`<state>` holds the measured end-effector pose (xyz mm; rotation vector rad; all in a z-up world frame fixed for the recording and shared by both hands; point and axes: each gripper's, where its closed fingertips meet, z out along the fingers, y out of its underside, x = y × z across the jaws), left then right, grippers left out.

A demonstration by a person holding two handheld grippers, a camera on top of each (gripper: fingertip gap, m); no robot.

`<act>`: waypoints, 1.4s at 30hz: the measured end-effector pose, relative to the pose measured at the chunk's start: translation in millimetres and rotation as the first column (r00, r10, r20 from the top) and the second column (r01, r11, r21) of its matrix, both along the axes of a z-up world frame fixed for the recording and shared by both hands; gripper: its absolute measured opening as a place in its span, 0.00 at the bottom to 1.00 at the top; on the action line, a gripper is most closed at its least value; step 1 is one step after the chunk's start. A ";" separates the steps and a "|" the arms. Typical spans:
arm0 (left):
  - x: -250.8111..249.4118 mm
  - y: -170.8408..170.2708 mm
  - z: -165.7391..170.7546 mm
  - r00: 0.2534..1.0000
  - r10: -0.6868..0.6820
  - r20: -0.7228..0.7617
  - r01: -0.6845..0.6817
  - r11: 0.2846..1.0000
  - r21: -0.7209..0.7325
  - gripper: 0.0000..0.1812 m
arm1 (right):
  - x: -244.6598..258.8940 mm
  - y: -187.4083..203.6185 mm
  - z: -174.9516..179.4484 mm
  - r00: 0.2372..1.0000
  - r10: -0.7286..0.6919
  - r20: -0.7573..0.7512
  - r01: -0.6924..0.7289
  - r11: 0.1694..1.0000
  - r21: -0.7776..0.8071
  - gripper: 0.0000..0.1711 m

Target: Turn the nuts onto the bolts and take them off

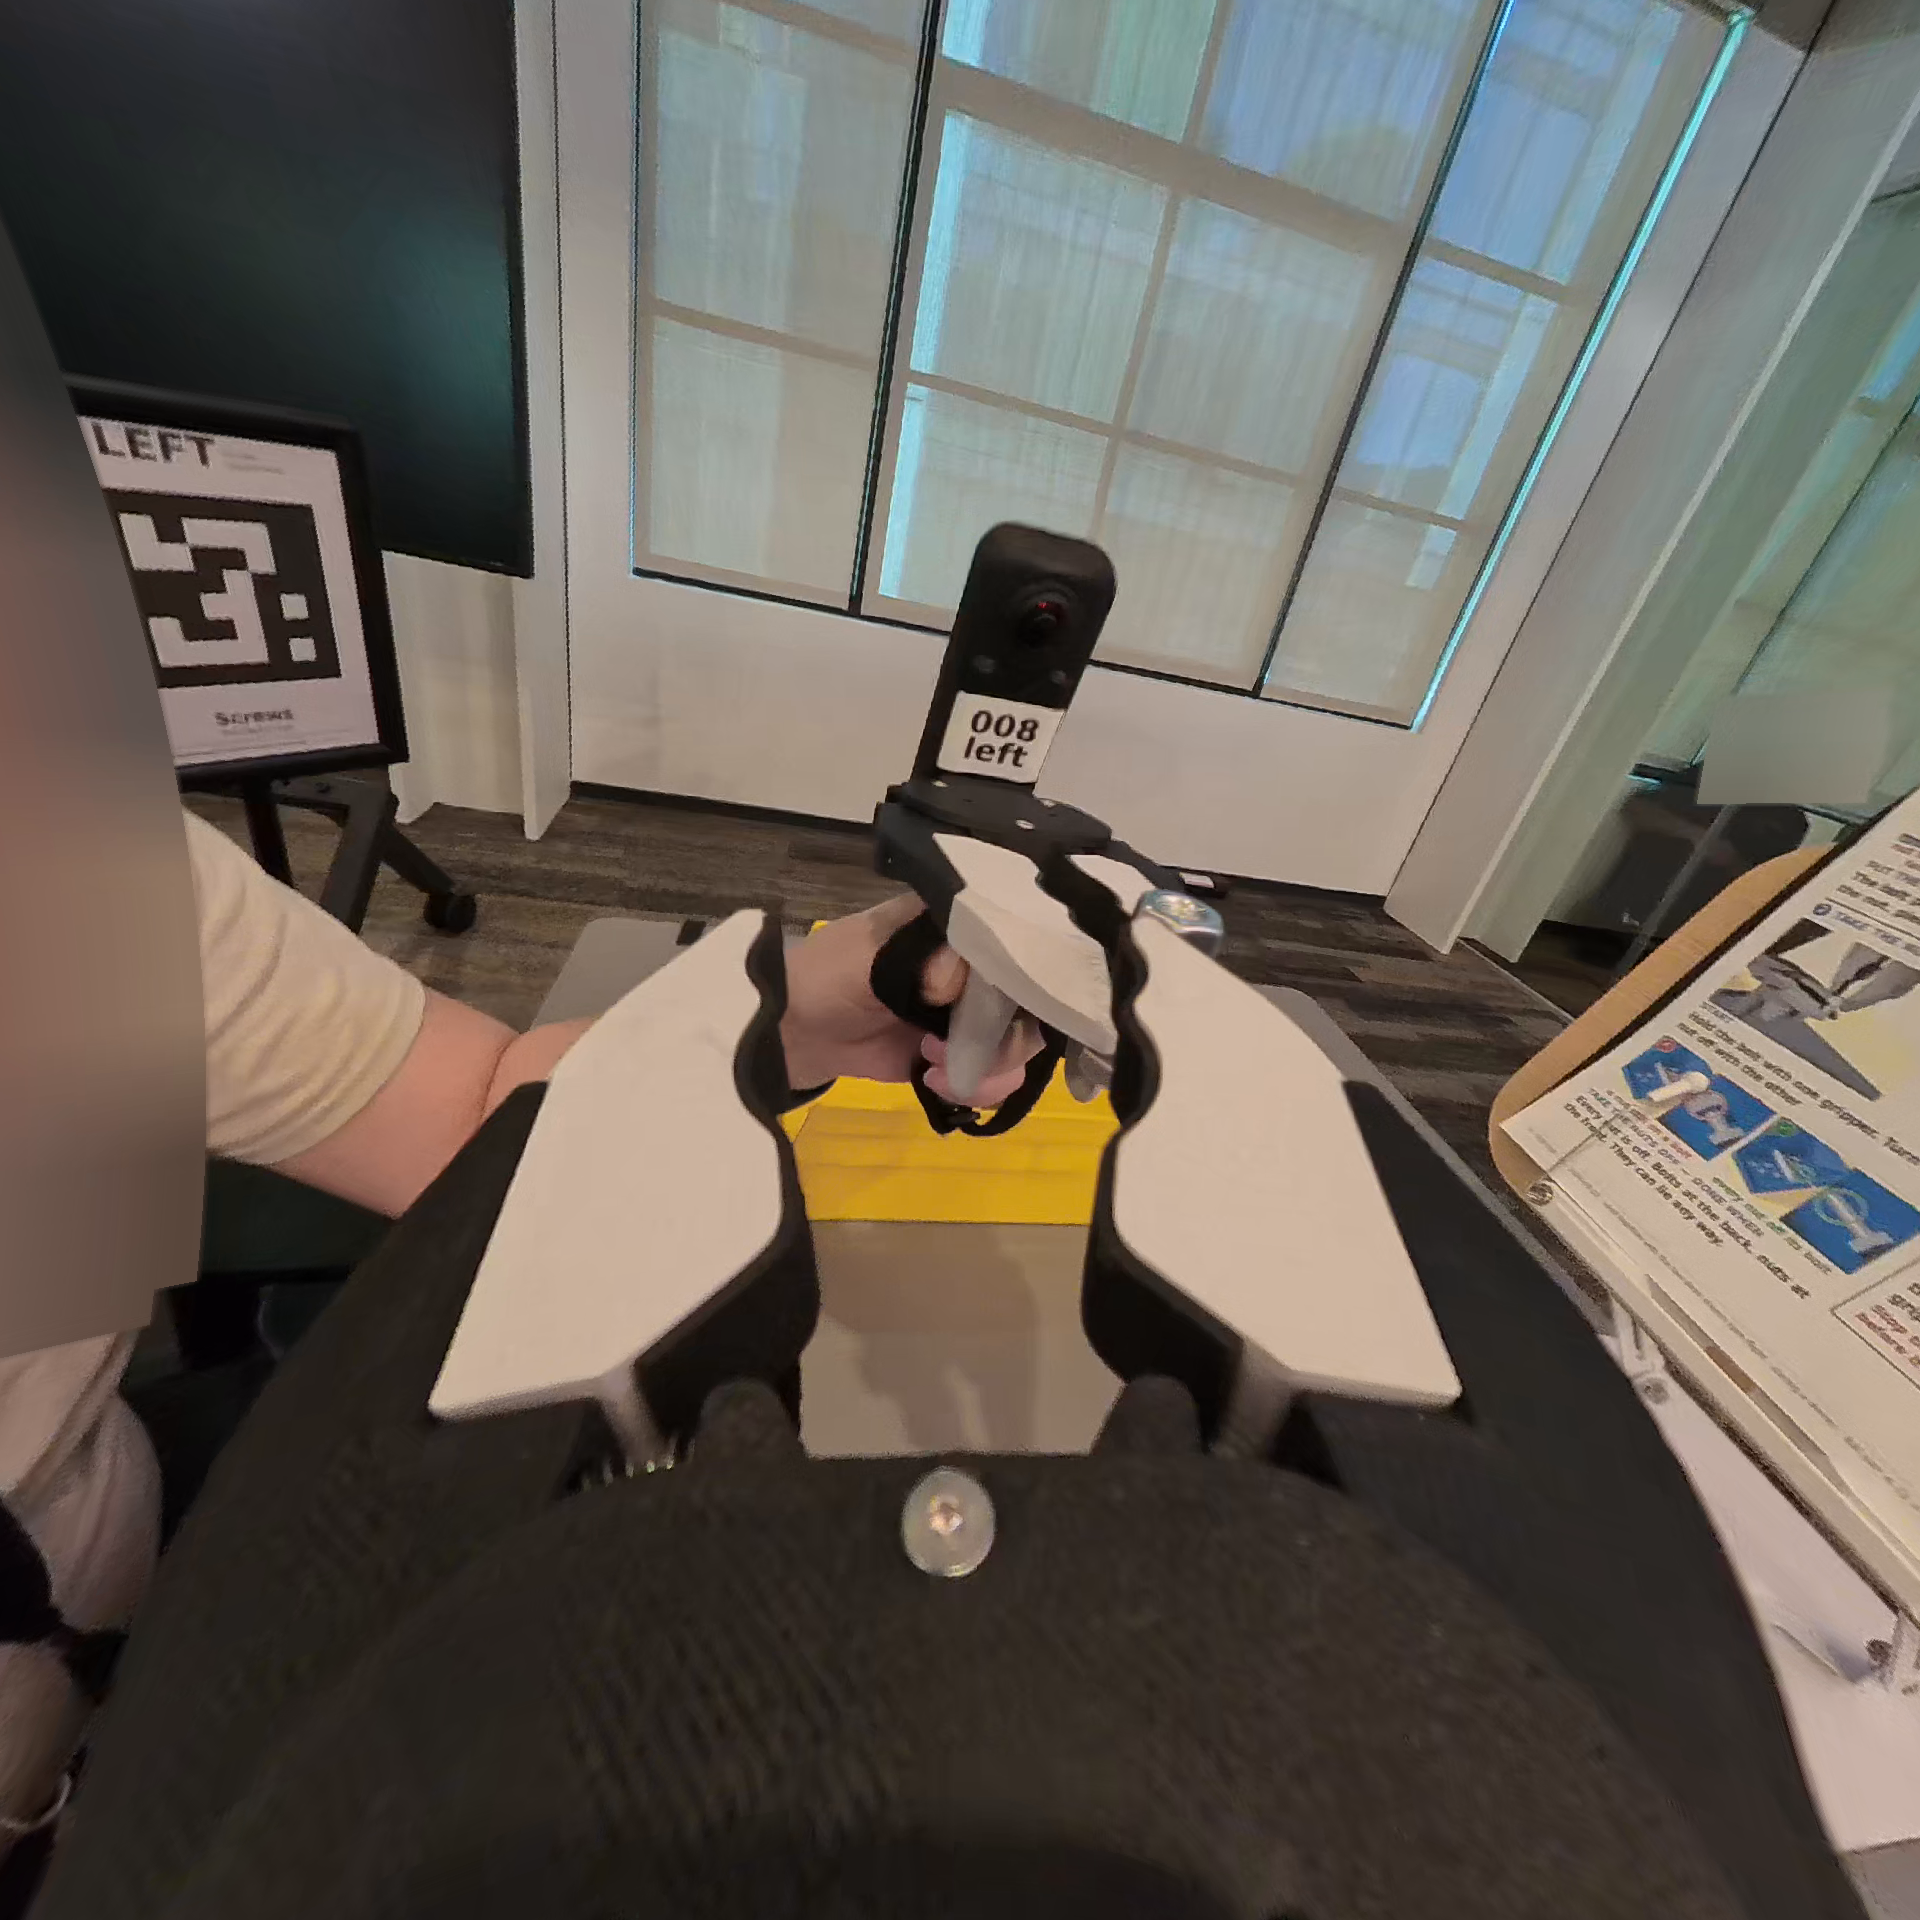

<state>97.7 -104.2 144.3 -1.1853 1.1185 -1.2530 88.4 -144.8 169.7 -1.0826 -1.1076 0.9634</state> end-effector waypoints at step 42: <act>8.6 -2.7 -4.8 1.000 -0.026 0.005 0.026 0.999 -0.023 0.05 | 12.7 19.8 0.8 0.995 -0.090 -0.035 0.089 0.995 -0.034 0.26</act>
